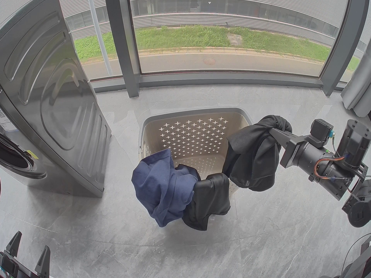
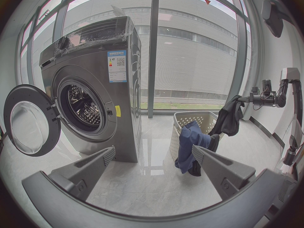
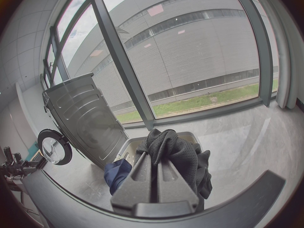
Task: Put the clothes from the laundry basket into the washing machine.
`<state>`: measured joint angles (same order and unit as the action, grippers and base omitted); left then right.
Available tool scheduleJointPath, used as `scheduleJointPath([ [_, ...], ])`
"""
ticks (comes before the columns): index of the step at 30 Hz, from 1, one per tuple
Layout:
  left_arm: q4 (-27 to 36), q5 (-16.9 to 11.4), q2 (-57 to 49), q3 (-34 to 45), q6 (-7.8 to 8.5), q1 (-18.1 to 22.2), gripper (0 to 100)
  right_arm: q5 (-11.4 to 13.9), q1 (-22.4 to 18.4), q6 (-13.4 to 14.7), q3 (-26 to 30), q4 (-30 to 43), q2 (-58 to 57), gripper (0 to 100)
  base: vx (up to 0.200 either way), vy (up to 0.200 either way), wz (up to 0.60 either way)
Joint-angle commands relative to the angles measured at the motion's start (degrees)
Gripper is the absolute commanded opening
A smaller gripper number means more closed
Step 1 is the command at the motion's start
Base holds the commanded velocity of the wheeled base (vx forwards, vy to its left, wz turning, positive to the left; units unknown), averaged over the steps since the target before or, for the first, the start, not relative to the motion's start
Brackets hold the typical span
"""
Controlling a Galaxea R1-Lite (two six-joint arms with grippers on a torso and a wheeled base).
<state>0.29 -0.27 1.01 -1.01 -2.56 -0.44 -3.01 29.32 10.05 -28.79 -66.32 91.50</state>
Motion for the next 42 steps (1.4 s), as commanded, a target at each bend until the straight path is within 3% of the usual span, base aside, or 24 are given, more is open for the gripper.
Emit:
scheduleJointPath([
  [1, 0.06, 0.00, -1.01, 0.92, 0.01, 0.00, 100, -0.07, 0.65, -1.26, -0.03, 1.72, -6.16, 0, 0.000, 0.000, 0.00],
  [13, -0.03, 0.00, -1.01, 0.92, 0.10, 0.00, 100, -0.24, 1.53, -1.78, 0.49, 2.07, -6.78, 0, -0.200, 0.000, 0.00],
  [19, -0.03, -0.08, -0.84, 0.92, 0.10, -0.09, 100, -0.77, 2.06, -1.87, 0.67, 1.98, -6.60, 0, 0.000, 0.000, 0.00],
  [42, 0.06, -0.08, -0.84, 0.92, 0.01, -0.09, 100, -0.94, 3.29, -1.70, 1.11, 1.63, -6.07, 0, 0.000, 0.200, 0.00],
])
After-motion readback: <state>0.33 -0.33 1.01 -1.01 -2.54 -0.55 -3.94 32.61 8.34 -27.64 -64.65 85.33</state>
